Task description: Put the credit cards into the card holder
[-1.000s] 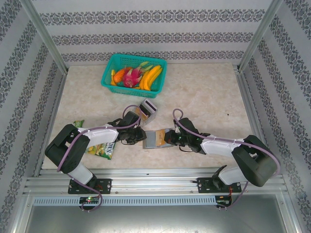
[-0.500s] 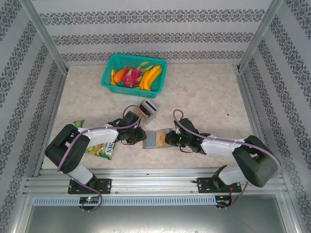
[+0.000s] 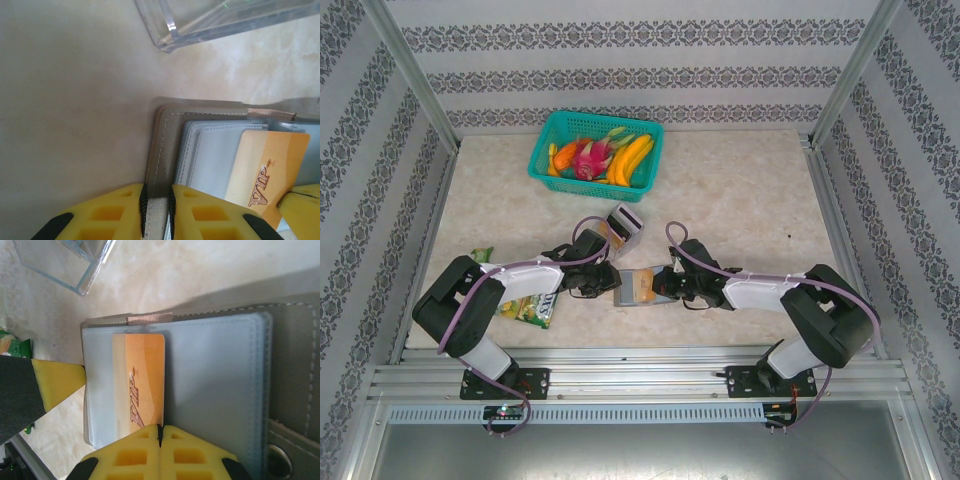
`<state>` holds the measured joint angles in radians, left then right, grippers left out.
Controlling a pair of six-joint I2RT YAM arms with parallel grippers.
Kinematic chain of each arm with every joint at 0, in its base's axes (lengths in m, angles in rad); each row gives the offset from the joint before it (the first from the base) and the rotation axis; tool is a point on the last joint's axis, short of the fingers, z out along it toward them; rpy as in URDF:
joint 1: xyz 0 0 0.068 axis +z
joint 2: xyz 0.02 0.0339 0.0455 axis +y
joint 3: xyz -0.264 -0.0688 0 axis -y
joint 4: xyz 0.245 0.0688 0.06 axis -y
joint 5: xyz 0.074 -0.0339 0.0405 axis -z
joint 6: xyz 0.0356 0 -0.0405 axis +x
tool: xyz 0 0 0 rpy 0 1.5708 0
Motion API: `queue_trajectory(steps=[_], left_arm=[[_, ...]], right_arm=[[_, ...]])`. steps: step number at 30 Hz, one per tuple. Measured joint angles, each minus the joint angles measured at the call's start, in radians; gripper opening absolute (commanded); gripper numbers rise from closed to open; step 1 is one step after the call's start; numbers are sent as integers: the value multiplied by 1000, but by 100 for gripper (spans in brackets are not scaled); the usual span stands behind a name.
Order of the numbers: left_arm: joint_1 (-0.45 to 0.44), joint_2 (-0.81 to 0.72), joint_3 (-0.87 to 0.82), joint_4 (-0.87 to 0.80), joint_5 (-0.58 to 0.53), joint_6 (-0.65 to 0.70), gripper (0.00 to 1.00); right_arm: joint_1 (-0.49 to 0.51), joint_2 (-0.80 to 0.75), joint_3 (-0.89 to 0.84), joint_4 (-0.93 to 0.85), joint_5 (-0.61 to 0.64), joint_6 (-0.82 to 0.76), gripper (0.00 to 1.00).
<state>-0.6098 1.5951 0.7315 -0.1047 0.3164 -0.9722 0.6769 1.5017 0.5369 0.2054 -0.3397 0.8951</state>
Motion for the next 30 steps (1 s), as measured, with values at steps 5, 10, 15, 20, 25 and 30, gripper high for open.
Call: queue_trajectory(steps=[5, 10, 15, 20, 25, 30], left_arm=[[0, 0, 0, 0, 0, 0, 22], [0, 0, 0, 0, 0, 0, 22], [0, 0, 0, 0, 0, 0, 22], [0, 0, 0, 0, 0, 0, 22], [0, 0, 0, 0, 0, 0, 22], [0, 0, 0, 0, 0, 0, 22]], right_arm=[[5, 50, 39, 10, -29, -3, 0], [29, 90, 64, 16, -39, 0, 2], [34, 91, 80, 2, -43, -3, 11], [26, 67, 86, -64, -39, -19, 22], [19, 44, 90, -97, -36, -29, 22], [19, 71, 109, -101, -44, -29, 20]])
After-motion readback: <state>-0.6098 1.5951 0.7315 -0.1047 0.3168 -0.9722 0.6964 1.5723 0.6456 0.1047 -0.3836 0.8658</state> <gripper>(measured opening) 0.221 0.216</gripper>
